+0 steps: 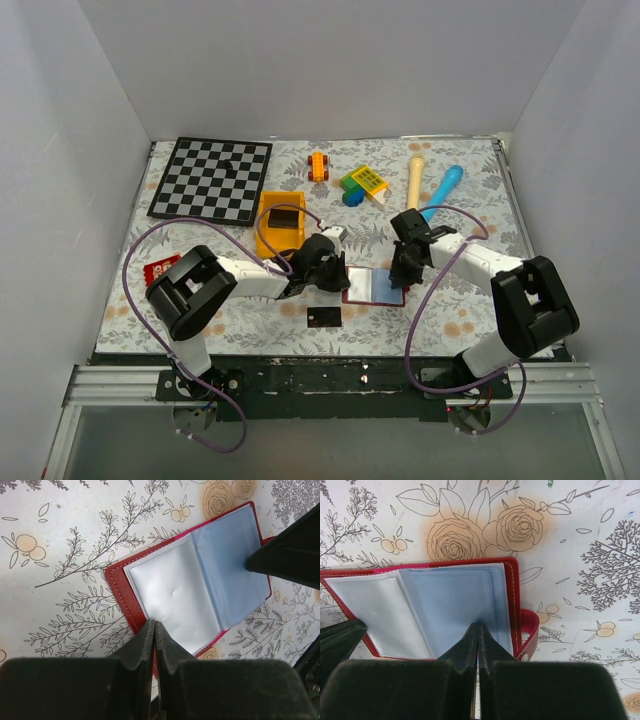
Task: Put the credit cards into the card holder
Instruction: Open the card holder at the center of the board.
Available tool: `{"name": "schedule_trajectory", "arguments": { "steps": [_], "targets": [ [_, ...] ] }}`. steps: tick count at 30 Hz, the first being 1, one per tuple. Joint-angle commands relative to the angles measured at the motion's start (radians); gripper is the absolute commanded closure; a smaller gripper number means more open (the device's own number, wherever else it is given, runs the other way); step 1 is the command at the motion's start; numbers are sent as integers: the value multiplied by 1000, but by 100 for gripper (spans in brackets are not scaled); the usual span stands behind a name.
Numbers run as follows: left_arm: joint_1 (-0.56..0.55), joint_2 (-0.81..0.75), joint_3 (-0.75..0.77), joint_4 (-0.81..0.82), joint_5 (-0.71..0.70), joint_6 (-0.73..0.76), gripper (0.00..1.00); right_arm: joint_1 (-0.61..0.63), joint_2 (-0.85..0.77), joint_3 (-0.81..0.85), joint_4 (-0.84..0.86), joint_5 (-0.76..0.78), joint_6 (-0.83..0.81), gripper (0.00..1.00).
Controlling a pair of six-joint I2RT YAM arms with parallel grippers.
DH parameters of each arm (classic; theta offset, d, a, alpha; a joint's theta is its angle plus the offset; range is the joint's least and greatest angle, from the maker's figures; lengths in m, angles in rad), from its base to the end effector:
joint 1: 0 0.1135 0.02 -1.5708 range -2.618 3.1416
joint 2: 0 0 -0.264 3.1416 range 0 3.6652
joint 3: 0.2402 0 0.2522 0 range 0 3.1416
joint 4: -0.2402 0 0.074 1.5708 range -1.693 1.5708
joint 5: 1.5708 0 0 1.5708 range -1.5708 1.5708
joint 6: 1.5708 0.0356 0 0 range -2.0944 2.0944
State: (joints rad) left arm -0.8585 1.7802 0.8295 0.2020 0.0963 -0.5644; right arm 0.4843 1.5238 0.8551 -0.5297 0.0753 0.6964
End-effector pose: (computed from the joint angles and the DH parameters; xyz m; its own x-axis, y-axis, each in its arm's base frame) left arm 0.2237 -0.2643 0.1328 -0.8035 0.1158 -0.5840 0.4375 0.7802 -0.4472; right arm 0.2462 0.1265 0.1704 -0.9147 0.2416 -0.3241 0.1912 0.9650 0.1796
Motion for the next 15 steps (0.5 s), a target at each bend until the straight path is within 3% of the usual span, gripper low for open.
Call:
{"name": "schedule_trajectory", "arguments": {
  "steps": [1,10,15],
  "targets": [
    [13,-8,5,-154,-60,47,97,-15,-59,4,-56,43,-20,99],
    [12,-33,40,-162,-26,46,96,-15,-358,-50,56,-23,-52,99],
    [10,-56,51,-159,-12,35,96,-15,-428,-53,39,-3,-61,99]
  ]
}}
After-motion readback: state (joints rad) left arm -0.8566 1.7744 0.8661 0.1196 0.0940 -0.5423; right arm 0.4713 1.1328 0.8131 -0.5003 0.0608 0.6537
